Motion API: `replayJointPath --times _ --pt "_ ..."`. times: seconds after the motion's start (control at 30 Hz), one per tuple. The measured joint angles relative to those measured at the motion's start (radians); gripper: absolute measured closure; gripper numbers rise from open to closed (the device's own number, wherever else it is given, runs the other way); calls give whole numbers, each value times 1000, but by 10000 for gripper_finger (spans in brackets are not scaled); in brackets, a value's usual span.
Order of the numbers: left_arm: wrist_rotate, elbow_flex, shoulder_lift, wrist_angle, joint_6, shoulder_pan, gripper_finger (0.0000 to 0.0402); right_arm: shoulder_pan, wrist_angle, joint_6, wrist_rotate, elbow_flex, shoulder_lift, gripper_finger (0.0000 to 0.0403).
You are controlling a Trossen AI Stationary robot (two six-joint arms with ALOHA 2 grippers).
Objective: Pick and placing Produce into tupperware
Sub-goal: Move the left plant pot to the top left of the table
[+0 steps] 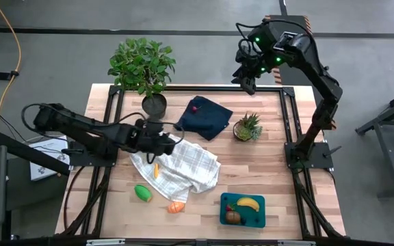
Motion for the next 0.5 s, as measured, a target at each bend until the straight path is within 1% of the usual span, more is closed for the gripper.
replayJointPath --times 0.1,0.23,0.33,0.5 --pt "-39 -25 -30 -33 -79 -24 245 0 42 13 -51 0 0 274" --pt "-93 -61 -68 -74 -186 -59 245 14 92 20 -54 -25 0 274" --pt "-125 -80 -88 -101 -243 -79 245 30 126 20 -53 -100 3 274" --pt "-201 -118 -113 -120 -309 -81 245 67 209 21 -54 -274 5 274"
